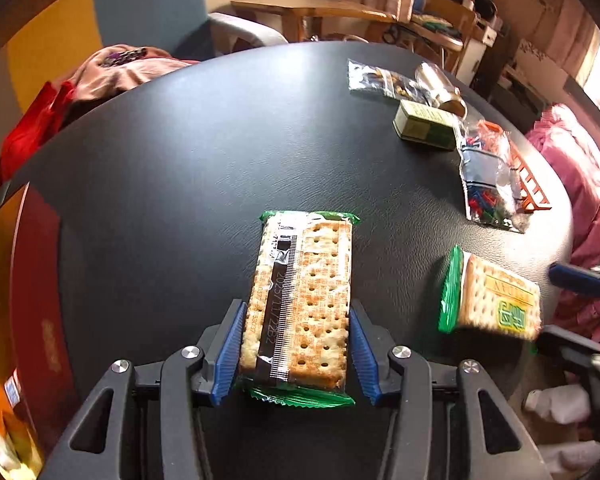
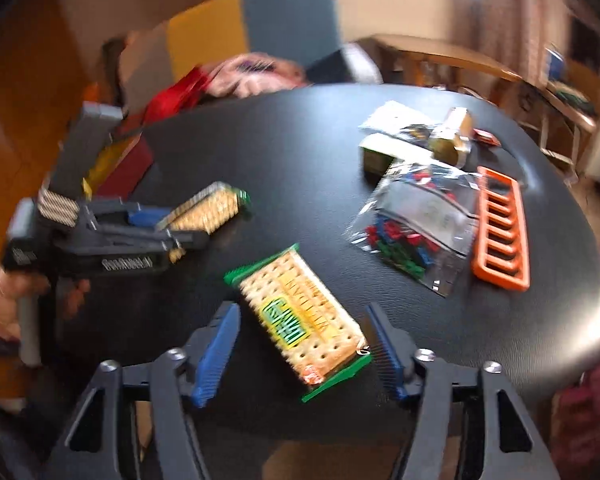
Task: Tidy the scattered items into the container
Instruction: 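Grasp the striped cracker pack with the left gripper while the right grasps the green WEIDAN pack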
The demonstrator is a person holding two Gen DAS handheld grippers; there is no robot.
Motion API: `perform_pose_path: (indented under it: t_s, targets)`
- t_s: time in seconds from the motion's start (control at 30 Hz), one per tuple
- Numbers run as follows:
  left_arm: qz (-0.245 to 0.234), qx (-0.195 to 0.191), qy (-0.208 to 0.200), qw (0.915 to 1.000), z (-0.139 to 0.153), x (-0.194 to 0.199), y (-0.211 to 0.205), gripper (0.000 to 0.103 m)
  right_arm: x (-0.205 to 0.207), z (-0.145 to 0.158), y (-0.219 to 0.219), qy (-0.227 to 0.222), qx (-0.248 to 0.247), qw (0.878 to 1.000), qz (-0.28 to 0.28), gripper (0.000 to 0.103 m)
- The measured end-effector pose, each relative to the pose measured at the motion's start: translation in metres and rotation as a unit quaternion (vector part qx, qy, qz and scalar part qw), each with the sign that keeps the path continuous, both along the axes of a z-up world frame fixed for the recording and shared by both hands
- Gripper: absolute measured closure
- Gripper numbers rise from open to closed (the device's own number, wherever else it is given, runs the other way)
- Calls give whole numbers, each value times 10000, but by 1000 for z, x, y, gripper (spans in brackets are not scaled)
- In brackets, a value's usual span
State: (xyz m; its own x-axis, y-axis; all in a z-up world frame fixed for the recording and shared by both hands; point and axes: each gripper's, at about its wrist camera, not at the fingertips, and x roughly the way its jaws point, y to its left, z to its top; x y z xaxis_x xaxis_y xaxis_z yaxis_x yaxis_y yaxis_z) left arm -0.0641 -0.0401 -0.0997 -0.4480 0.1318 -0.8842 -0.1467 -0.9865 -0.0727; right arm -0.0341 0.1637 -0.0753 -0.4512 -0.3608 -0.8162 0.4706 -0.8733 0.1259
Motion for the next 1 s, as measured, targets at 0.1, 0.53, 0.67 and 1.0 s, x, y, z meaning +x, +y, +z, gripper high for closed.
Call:
perform_pose_path:
  t_s: [0.1,0.53,0.67,1.0]
  targets:
    - [140,76,72,9998,4,12,-11,53,-6,-6,-13,-109,358,9984,417,44]
    - [213,30,4,9998,-8,11,-13,53,-32,-25,-28,-459,1330,9836,1127,45]
    - [218,46,-17,9998,-10,9,-12,53,-34,-28,-28,-414,1410,9824,1155,45]
    - [245,107,-31,9996,-12,8,-12,53,-35,-25,-22,-302,1407,9827,1165,51]
